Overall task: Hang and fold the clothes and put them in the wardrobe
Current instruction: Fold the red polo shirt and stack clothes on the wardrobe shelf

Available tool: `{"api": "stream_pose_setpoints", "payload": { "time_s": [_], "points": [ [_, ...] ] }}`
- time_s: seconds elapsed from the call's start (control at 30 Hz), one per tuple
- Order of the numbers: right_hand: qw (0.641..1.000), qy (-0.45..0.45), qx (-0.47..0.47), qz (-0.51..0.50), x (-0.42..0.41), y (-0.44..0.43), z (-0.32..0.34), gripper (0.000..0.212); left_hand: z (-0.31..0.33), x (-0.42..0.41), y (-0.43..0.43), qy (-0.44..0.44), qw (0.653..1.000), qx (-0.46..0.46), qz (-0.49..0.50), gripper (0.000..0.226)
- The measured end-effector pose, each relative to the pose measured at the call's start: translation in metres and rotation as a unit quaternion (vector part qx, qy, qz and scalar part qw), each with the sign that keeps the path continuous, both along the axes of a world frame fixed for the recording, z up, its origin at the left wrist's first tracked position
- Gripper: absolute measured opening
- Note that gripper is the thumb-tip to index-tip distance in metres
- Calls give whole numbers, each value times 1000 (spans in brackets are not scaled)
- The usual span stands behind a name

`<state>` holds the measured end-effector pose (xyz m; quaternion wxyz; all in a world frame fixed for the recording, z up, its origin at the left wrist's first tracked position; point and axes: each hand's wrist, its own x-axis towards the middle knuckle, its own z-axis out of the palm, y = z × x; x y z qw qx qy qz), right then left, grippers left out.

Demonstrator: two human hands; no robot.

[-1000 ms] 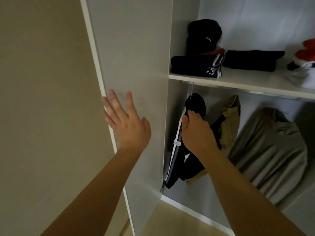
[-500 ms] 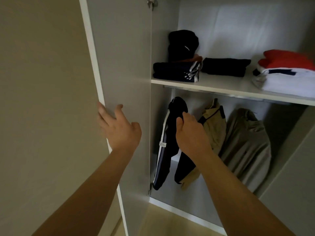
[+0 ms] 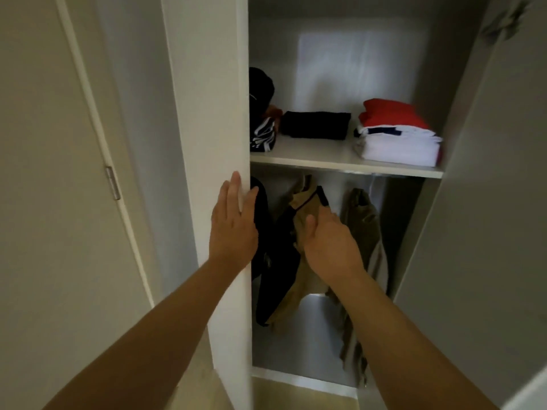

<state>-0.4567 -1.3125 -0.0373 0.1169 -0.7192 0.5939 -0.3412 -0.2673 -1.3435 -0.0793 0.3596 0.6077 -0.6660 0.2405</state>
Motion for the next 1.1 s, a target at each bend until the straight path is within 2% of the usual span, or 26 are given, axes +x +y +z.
{"api": "stream_pose_setpoints", "payload": {
  "time_s": [0.2,0.37,0.47,0.67,0.77,1.0,1.1],
  "points": [
    [998,18,3,-64,-44,-1,2,52,11,-22,-65,-99,989,104,-43,103],
    [987,39,-3,-157,-78,-10,0,61,38,-41,-122,-156,966,204,-37,102],
    [973,19,-20,-227,-98,-12,0,66,46,-49,-147,-174,951,255,-30,107],
    [926,18,-35,-377,-133,-8,2,71,52,-72,-178,-166,943,288,-10,108],
    [895,26,-29,-444,-143,-6,6,73,49,-70,-195,-185,943,276,5,105],
    [835,11,-33,-548,-160,15,5,71,50,-67,-220,-199,940,275,-3,93],
    [802,-35,-65,-593,-170,21,7,75,47,-71,-219,-197,943,269,-11,89]
  ]
}}
